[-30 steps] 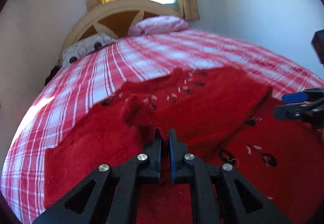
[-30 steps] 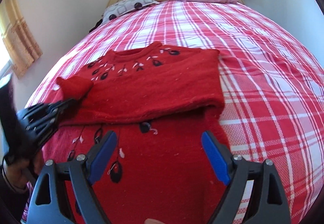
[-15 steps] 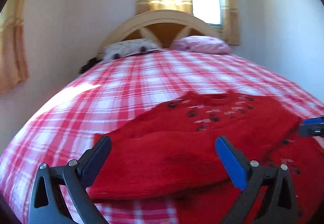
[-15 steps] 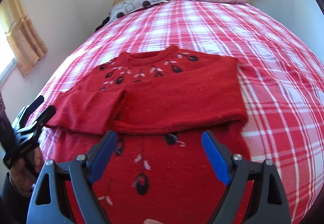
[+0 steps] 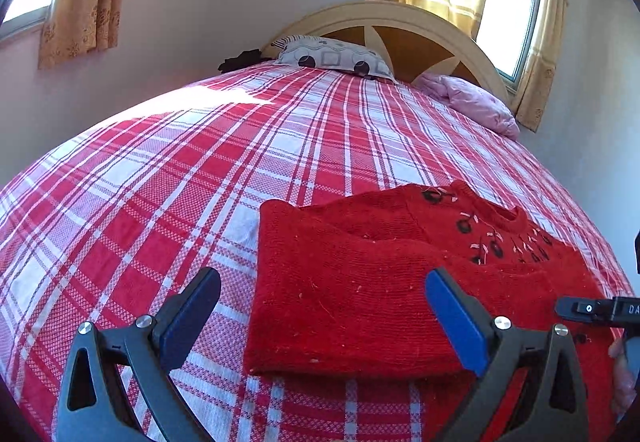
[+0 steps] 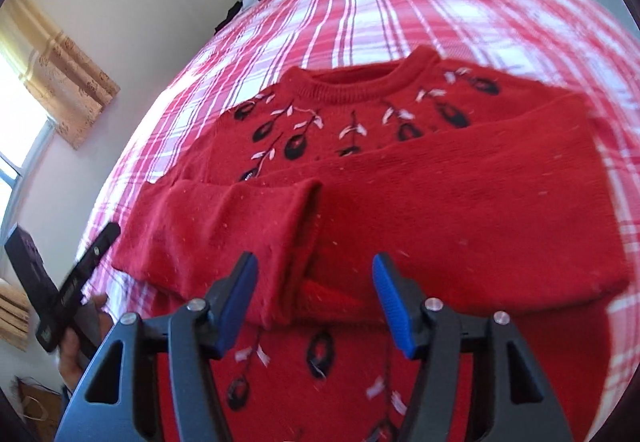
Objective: Fold small clothes
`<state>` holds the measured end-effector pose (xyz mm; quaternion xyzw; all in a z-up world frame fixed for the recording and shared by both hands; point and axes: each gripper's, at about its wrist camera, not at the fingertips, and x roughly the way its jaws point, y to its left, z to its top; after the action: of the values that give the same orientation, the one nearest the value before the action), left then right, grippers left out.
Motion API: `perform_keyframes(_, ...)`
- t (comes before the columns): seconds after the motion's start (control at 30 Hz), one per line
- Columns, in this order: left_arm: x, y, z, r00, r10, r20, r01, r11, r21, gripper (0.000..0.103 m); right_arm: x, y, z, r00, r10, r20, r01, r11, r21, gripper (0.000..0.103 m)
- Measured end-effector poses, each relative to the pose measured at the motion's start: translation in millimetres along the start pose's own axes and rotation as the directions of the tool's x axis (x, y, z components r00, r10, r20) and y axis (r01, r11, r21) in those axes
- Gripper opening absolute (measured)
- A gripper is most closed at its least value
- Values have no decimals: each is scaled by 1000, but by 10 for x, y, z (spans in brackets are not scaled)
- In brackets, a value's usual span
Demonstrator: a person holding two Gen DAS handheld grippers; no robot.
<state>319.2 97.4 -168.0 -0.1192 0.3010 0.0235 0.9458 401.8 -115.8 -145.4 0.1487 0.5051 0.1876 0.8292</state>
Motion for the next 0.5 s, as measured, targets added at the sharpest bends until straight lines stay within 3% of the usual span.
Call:
perform_keyframes(0.1,31,-9,-14,1000,-1,-15,1,1000,15,102,100,65,10,1000,8,-16,-8,1000,-9,64)
perform_keyframes(0.13,36,-7,-15,1000,-9,-17,9,1000,16,102,107,79,17,1000,4,-16,-4,1000,-15,58)
perform_keyframes(0.17,41,-7,-16,1000,-18,-20,18,1000,16,102,136,119,16,1000,-2,-24,1,1000,-29,43)
perform_keyframes(0.3,39,23,-20,999,-35,-23,35,999,2,102,174,228,18,999,-7,-45,4,998,-69,17)
perform_keyframes(0.5,2,48,-12,998,-56,-4,56,998,-14,102,-98,349,91,997,-67,42,72,987,-144,12)
